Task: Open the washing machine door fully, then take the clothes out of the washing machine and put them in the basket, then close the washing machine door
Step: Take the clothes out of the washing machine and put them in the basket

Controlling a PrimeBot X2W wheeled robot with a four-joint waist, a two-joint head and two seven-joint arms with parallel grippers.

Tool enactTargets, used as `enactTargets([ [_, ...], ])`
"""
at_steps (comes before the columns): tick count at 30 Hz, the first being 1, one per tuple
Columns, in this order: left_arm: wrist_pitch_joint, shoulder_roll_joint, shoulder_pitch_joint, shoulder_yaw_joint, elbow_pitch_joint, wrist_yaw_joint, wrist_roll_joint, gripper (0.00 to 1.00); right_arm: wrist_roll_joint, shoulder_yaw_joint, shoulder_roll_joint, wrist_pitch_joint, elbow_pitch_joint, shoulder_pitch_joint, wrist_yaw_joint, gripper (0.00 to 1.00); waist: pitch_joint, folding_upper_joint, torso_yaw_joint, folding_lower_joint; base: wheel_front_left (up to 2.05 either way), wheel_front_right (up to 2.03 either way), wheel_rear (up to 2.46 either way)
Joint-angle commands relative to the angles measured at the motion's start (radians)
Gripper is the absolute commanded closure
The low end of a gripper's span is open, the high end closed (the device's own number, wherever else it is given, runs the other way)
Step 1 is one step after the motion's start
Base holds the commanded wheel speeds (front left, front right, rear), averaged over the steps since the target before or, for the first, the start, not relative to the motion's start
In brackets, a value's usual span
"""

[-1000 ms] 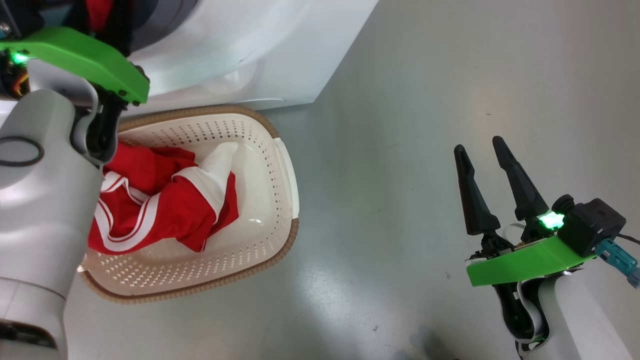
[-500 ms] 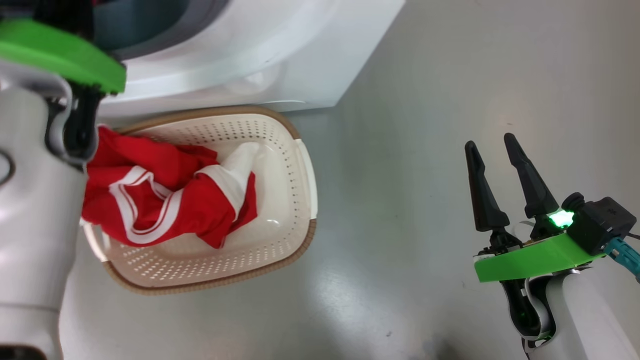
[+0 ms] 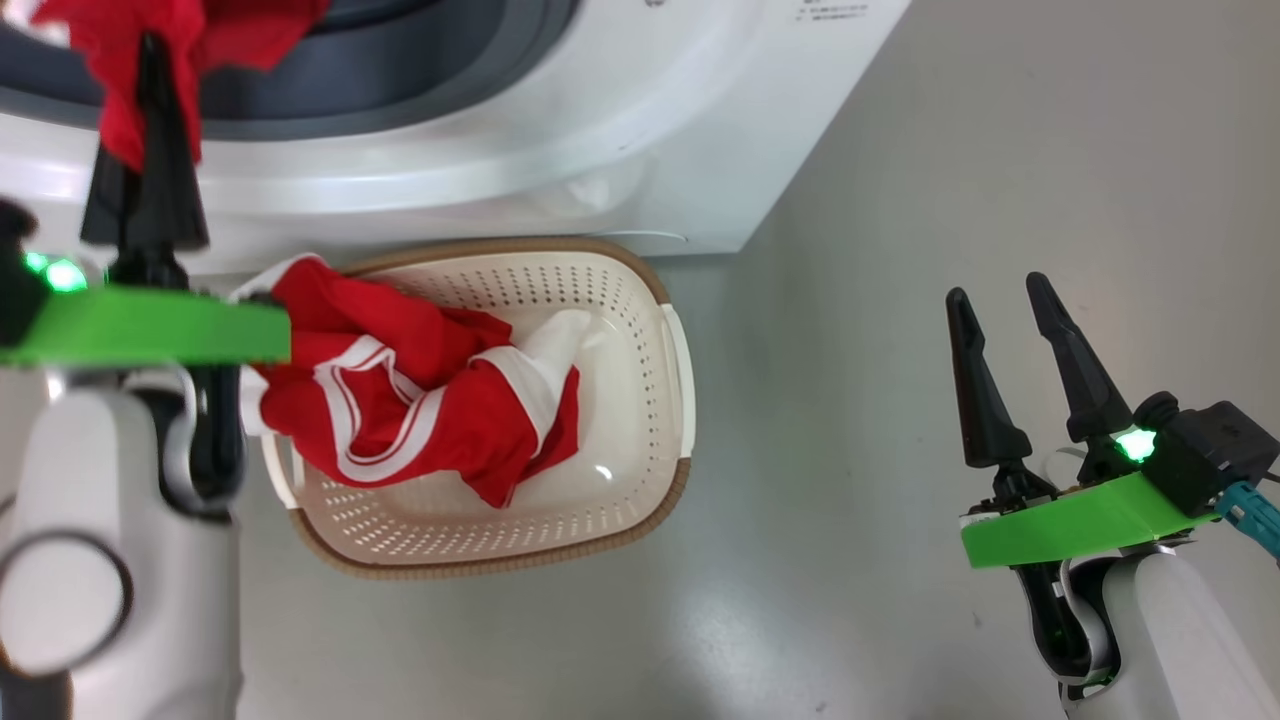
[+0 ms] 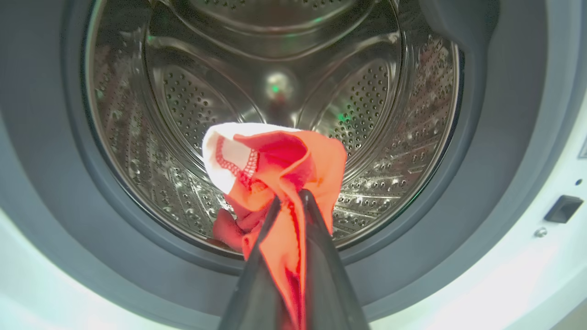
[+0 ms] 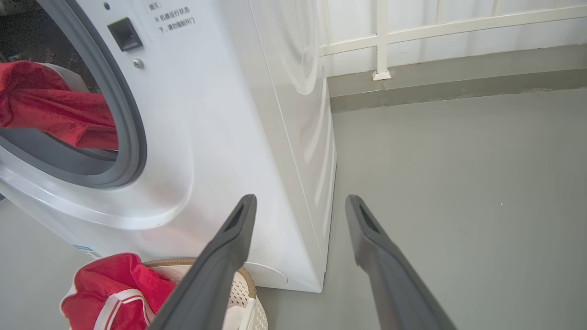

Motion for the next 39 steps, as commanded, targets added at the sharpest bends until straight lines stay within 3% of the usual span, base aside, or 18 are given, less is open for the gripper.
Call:
enactTargets([
  [1, -0.004, 0.02, 0.054, 0.04, -0.076, -0.005, 0.021, 1.0, -0.01, 0.018, 0.002, -0.006, -0.019, 0.033, 0.008, 0.0, -0.023, 0.0, 0.019, 0.0, 0.0, 0.0, 0.0],
  [14, -0.004, -0.031, 0.287, 0.073, -0.48, -0.005, 0.098, 1.0, -0.013, 0.024, 0.002, -0.006, -0.016, 0.055, 0.008, 0.0, -0.058, 0.0, 0.027, 0.0, 0.0, 0.0, 0.0],
  [22, -0.004, -0.036, 0.351, 0.065, -0.626, -0.005, 0.1, 1.0, -0.011, 0.03, 0.002, -0.006, -0.016, 0.06, 0.008, 0.0, -0.06, 0.0, 0.019, 0.0, 0.0, 0.0, 0.0],
  [28, -0.004, -0.036, 0.39, 0.03, -0.563, -0.005, 0.075, 1.0, -0.01, 0.035, 0.002, -0.006, -0.017, 0.059, 0.008, 0.0, -0.052, 0.0, 0.014, 0.0, 0.0, 0.0, 0.0],
  [39, -0.004, -0.036, 0.398, -0.06, -0.28, -0.005, 0.078, 1.0, 0.001, 0.043, 0.002, -0.006, -0.029, 0.038, 0.008, 0.0, 0.018, 0.0, -0.012, 0.0, 0.0, 0.0, 0.0],
])
